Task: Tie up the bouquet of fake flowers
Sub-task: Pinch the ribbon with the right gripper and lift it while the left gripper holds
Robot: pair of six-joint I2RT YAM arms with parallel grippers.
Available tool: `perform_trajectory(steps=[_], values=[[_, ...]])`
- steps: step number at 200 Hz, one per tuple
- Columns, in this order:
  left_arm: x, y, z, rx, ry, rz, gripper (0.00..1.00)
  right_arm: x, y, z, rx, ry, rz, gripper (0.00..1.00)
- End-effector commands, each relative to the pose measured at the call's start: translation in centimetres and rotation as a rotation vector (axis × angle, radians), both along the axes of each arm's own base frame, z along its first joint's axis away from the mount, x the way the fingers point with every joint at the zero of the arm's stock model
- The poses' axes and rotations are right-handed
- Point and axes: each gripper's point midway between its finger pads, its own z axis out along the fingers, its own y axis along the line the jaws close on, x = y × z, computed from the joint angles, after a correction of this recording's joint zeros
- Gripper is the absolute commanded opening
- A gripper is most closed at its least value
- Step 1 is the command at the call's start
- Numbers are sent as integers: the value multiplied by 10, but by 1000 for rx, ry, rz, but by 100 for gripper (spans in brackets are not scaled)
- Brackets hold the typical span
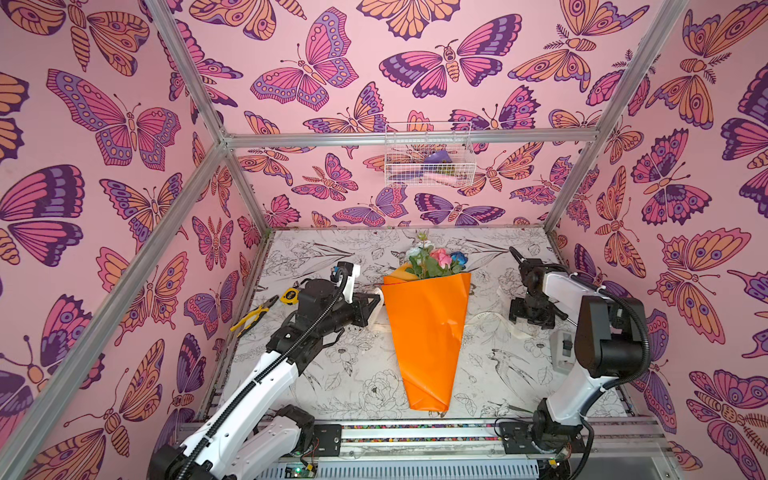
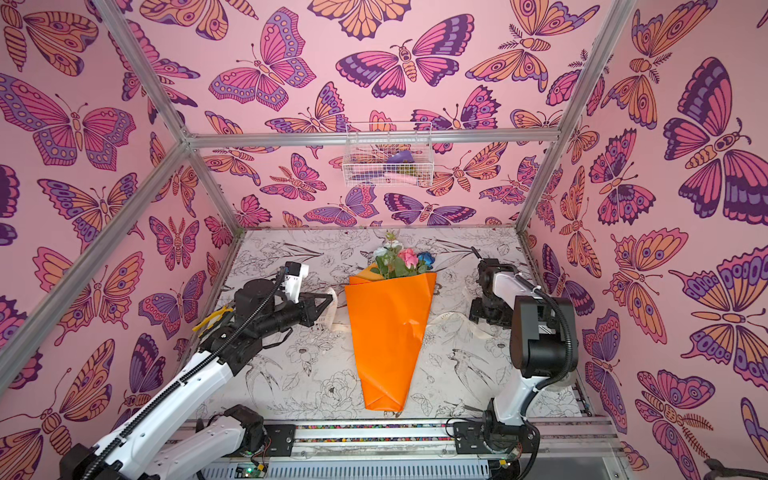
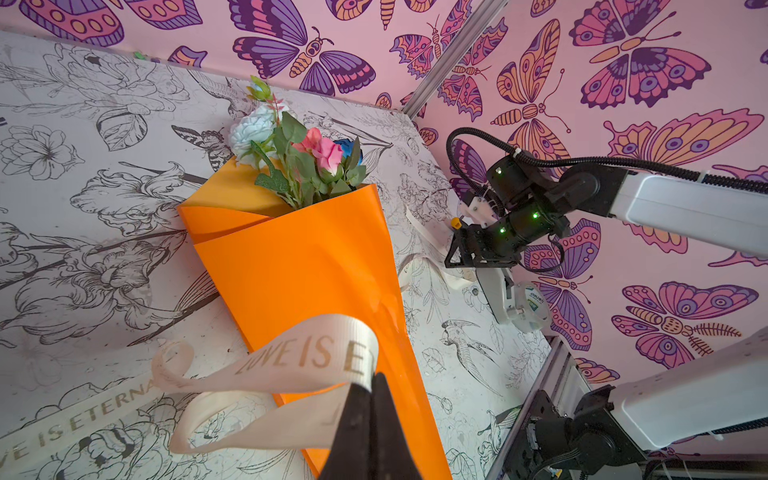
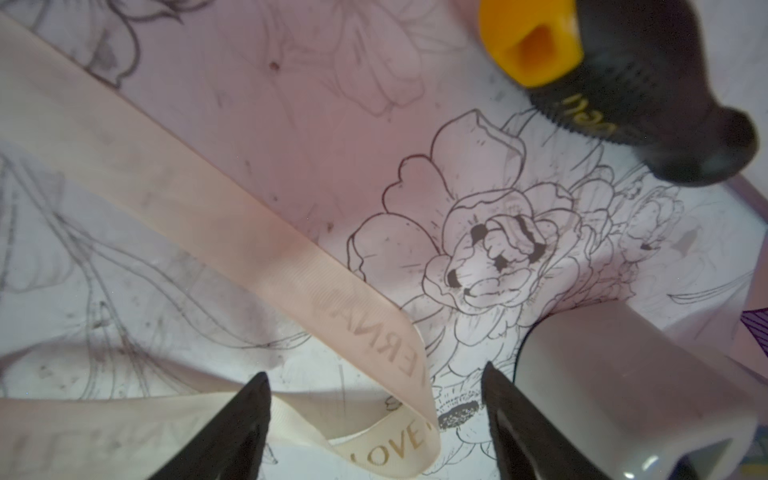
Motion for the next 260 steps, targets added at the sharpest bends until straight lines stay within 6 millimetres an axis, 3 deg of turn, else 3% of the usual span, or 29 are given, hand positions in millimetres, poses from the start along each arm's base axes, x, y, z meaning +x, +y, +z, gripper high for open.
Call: perform_trajectory(steps=[1, 17, 47, 77, 92, 124, 133, 200, 236, 260], values=[[0, -4, 9, -15, -24, -19, 0, 5, -3, -4, 24, -3, -6, 71], [1, -5, 8, -18, -21, -19, 0, 4, -6, -10, 43, 0, -23, 54], [3, -5, 8, -20, -19, -13, 0, 2, -12, -15, 58, -3, -51, 37], [3, -5, 9, -23, -20, -15, 0, 9, -19, -5, 26, -37, -59, 1], [3, -5, 9, -24, -20, -13, 0, 10, -26, 10, -18, -61, -73, 0], [4, -3, 8, -24, -18, 4, 0, 5, -37, 69, -111, -200, -108, 0], [5, -2, 8, -22, -18, 14, 0, 2, -38, 97, -133, -277, -117, 0], [11, 4, 6, -36, -13, 80, 0, -44, -39, 244, -198, -713, -162, 0], [10, 3, 11, -53, -26, 73, 0, -55, -41, 301, -233, -812, -140, 0], [11, 0, 10, -55, -24, 70, 0, -54, -34, 325, -205, -861, -105, 0]])
